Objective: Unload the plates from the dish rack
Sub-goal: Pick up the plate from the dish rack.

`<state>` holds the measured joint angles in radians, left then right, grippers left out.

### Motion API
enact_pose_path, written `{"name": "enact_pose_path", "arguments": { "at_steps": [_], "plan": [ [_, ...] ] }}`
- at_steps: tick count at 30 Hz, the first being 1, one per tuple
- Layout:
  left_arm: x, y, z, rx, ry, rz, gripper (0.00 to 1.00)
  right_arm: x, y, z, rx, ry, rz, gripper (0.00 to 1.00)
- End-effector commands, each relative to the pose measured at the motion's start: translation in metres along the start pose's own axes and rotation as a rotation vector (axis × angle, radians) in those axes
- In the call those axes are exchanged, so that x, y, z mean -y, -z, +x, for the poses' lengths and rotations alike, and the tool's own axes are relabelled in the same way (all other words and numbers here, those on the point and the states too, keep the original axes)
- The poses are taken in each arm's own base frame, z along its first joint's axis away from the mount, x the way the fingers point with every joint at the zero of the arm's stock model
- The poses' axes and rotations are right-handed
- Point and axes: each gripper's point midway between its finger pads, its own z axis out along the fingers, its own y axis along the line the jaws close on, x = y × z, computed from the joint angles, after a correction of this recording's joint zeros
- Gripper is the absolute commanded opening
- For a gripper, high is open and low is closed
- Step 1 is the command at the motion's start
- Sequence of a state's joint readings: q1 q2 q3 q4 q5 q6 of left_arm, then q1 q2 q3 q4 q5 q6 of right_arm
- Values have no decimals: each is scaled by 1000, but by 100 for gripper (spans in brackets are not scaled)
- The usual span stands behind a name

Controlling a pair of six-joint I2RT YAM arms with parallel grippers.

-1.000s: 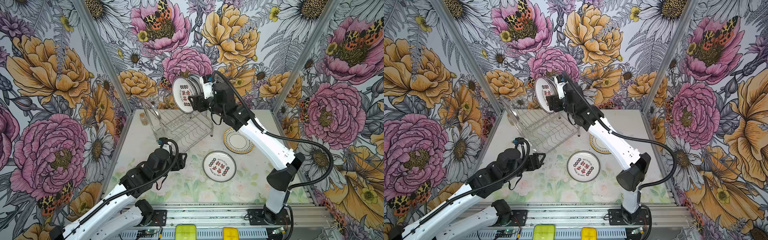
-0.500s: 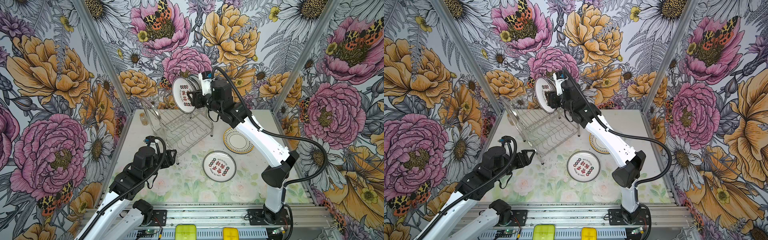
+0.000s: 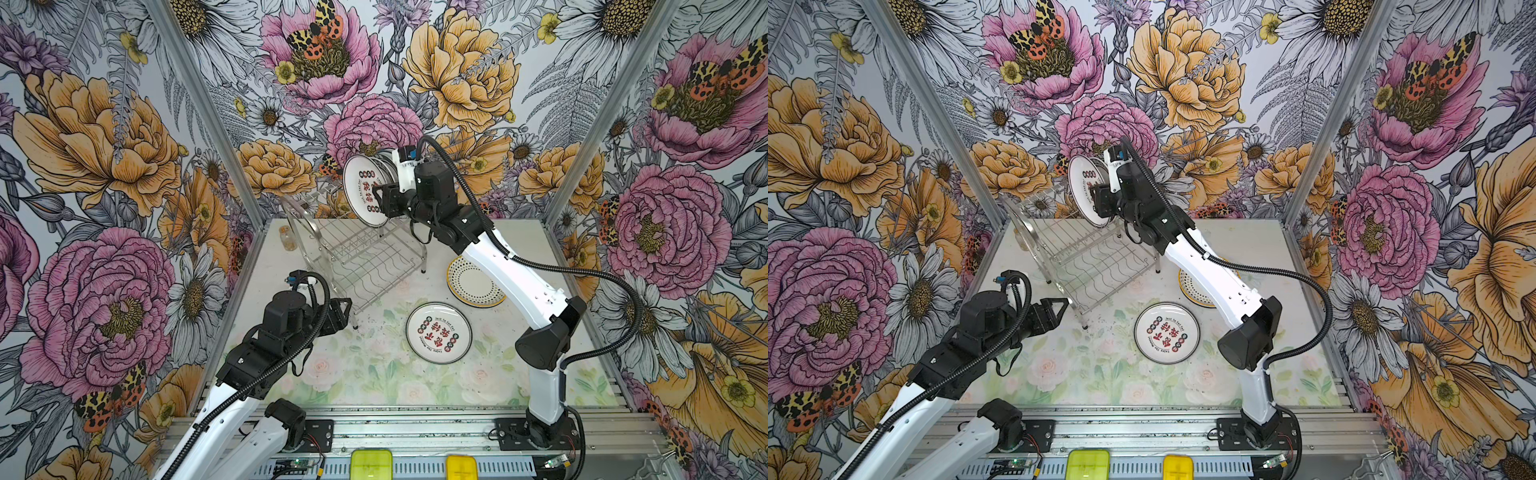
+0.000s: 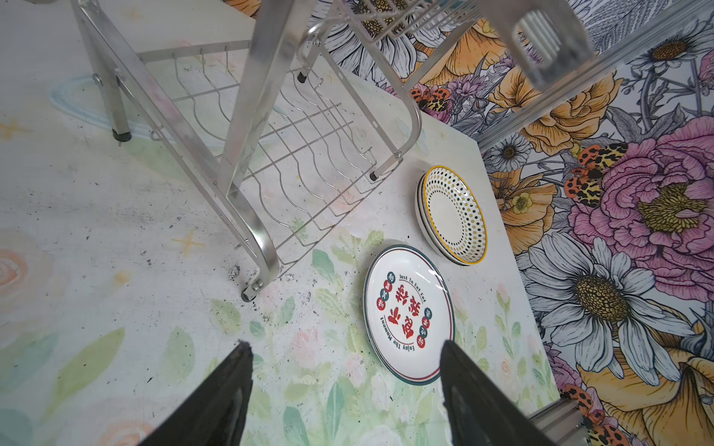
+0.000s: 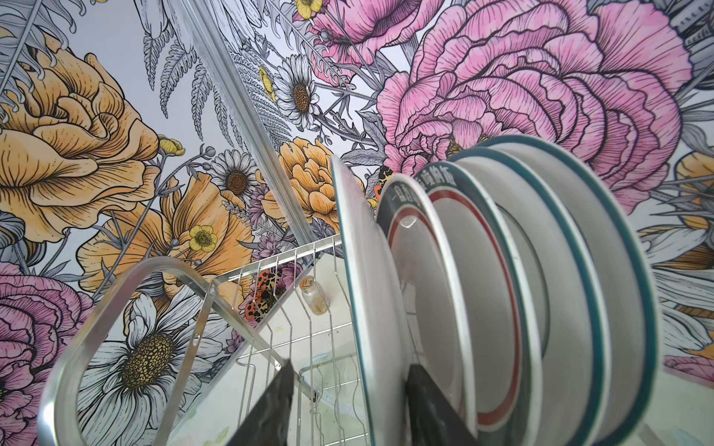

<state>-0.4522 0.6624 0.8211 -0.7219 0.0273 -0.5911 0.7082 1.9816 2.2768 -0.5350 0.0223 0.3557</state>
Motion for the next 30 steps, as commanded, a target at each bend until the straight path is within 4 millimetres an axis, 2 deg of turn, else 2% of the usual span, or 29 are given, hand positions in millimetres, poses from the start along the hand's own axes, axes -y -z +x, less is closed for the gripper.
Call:
{"name": "enact_pose_path", "arguments": {
  "at_steps": [1,10,18,24,25,30],
  "plan": [
    [7,8,-8,18,-19,32,77,-1,-10,4,-3,-4,-1,44],
    [6,8,-8,14,-16,36,77,16,-23,14,-8,55,98,35],
    [1,3,-8,0,-9,16,77,14,-24,14,7,142,155,22],
    [-1,0,-9,-6,-4,4,77,7,-20,11,25,260,230,15],
    [-1,-1,-8,-8,-3,2,77,-5,-20,14,26,290,229,15],
    [-3,-3,-10,-10,2,-6,77,-22,-19,10,55,425,332,6]
  ]
}}
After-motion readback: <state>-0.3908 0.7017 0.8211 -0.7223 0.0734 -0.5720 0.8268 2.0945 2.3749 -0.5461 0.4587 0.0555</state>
